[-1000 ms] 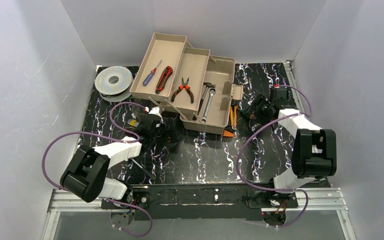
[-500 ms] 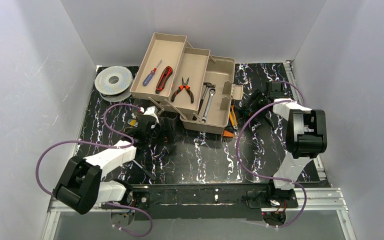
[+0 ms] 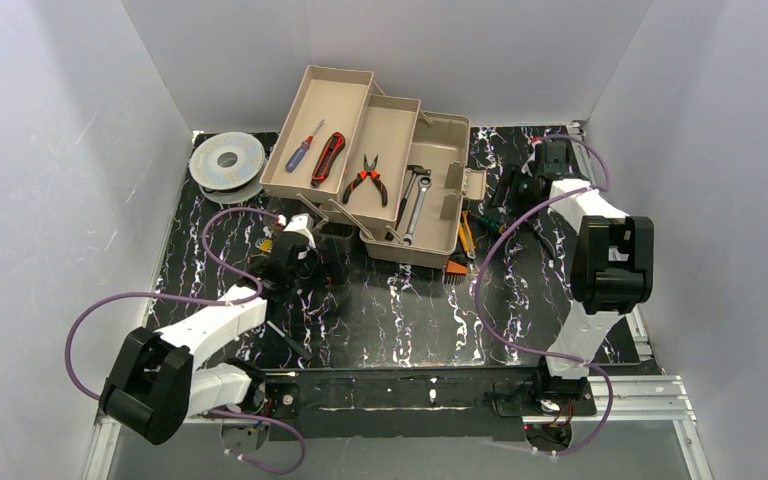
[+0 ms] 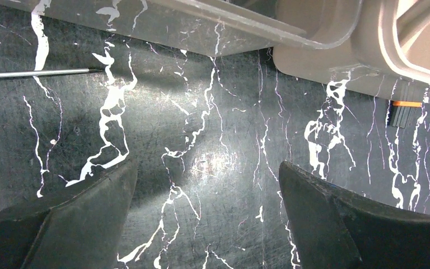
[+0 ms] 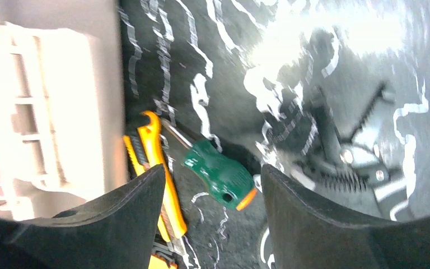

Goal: Pack the tool kit

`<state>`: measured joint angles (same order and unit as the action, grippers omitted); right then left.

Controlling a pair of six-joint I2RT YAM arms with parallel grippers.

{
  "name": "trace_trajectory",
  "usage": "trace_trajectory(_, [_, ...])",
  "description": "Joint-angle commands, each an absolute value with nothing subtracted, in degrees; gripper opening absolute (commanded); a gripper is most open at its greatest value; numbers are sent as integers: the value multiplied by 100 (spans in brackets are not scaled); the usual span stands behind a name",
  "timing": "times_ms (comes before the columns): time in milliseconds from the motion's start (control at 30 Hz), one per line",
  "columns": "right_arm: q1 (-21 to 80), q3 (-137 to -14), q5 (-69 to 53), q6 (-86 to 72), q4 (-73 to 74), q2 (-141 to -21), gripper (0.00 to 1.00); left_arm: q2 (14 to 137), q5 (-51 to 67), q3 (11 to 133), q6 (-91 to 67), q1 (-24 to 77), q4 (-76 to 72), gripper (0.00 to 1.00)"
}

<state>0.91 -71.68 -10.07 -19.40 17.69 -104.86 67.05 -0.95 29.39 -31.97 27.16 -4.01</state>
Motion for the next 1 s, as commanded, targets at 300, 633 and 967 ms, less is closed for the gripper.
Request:
trace_trajectory(300, [372,-8649,-1781,-627,3223,-11496,72,6219,-79,2922,-2900,2690,-79,98])
trace_trajectory(633, [875,-8744,-161,-632,3998,-11644,48,6105,0,2857,-2936,2692,-152,98])
trace_trajectory(967, [946,-7086,1435,-2052,2049,-9101,1,5920,161,2733,-3037,2698,-188,98])
